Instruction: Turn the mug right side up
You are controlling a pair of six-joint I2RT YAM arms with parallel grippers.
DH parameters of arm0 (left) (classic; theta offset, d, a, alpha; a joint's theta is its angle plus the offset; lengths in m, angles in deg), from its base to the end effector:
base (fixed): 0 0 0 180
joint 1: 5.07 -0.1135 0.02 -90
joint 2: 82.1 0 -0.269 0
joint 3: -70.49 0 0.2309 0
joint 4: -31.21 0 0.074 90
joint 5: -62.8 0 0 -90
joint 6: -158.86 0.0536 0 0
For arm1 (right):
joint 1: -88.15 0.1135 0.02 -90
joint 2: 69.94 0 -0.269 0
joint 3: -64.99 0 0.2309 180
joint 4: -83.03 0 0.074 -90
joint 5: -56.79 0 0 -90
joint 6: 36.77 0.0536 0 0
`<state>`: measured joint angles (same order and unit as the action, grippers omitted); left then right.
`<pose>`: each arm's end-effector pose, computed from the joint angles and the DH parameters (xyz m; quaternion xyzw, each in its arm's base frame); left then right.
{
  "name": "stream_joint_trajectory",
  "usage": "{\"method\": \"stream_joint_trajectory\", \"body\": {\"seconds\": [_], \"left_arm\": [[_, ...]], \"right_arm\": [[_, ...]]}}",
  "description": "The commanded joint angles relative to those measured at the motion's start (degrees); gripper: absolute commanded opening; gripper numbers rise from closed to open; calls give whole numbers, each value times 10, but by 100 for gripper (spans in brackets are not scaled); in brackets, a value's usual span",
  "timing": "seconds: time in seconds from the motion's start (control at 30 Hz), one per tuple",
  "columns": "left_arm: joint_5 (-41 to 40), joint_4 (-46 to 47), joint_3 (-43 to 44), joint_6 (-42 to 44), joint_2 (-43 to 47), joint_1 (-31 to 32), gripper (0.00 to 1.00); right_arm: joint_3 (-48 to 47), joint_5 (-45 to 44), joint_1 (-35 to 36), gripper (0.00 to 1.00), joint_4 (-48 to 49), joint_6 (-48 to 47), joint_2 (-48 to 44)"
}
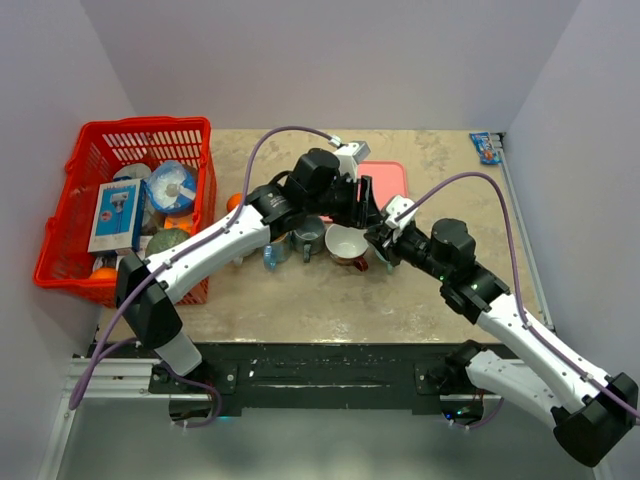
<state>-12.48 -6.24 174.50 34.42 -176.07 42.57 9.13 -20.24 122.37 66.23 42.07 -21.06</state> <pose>0.2444 -0.2883 0.3642 0.1635 0.8342 -0.4208 0.3167 0.1559 0.1205 0.3227 -0.3603 0.6733 0.2126 0.6097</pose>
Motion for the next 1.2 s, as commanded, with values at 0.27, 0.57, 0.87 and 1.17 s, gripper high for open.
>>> {"method": "stream_joint_trajectory", "body": {"seconds": [0.27, 0.57, 0.87, 1.17], "left_arm": [[-16, -22, 30, 24, -19, 25, 27], [9, -20, 40, 36, -32, 32, 0], [-1, 30, 28, 55, -25, 33, 0], [-17, 66, 15, 64, -28, 34, 0]], "right_arm": [[-17, -79, 1, 0, 158, 13, -23], [0, -109, 1, 0, 170, 40, -26], [23, -186, 1, 2, 148, 102, -41], [51, -221, 1, 21, 152, 145, -62]]}}
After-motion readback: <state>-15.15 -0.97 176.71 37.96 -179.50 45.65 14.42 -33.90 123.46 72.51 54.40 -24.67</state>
